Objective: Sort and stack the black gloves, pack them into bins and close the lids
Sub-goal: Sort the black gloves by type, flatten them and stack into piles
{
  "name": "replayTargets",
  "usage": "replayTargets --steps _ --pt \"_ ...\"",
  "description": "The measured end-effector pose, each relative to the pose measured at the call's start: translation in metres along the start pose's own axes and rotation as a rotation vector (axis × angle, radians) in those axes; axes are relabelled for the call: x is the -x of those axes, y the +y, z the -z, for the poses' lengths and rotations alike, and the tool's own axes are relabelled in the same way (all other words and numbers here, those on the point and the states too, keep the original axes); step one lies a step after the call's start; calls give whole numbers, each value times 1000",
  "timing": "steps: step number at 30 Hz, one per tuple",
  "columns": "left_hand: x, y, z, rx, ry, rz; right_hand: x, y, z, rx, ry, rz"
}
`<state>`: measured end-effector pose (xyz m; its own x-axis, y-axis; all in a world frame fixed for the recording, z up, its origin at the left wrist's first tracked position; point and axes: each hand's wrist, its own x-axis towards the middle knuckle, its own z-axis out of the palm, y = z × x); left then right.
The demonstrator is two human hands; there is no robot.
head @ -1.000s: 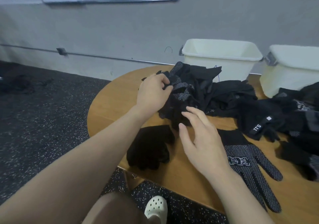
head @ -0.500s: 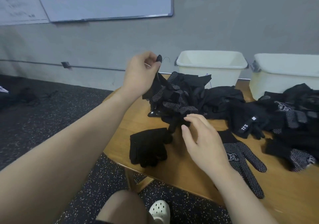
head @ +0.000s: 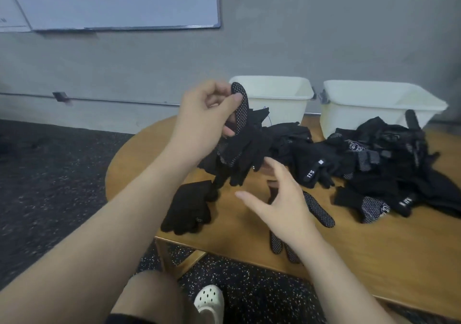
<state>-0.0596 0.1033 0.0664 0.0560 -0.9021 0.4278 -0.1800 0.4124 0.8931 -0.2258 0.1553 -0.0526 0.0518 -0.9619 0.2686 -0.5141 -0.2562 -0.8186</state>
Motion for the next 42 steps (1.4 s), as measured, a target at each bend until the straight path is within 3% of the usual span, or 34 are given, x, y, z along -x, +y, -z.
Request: replayTargets --steps 9,16,21,26,29,32,36,39,42 --pt "59 -44 -29 165 -60 77 7 47 27 -202 -59 -132" --pt "88 -78 -46 198 -174 149 14 42 49 -704 -145 -341" --pt "92 -83 -62 212 -228 196 21 47 50 -646 -198 -308" --pt "95 -89 -73 187 -251 171 22 48 45 -553 -127 -290" --pt "94 -93 -69 212 -225 182 20 47 43 -627 -96 -346" --pt "89 -101 -57 82 -212 137 16 47 49 -691 -23 -377" --pt "87 -113 -49 2 -359 354 16 45 59 -835 15 -341" --pt "92 -109 -51 111 -478 533 15 45 63 -866 18 -300" --pt "97 -107 -54 208 -510 595 14 45 65 -889 21 -285"
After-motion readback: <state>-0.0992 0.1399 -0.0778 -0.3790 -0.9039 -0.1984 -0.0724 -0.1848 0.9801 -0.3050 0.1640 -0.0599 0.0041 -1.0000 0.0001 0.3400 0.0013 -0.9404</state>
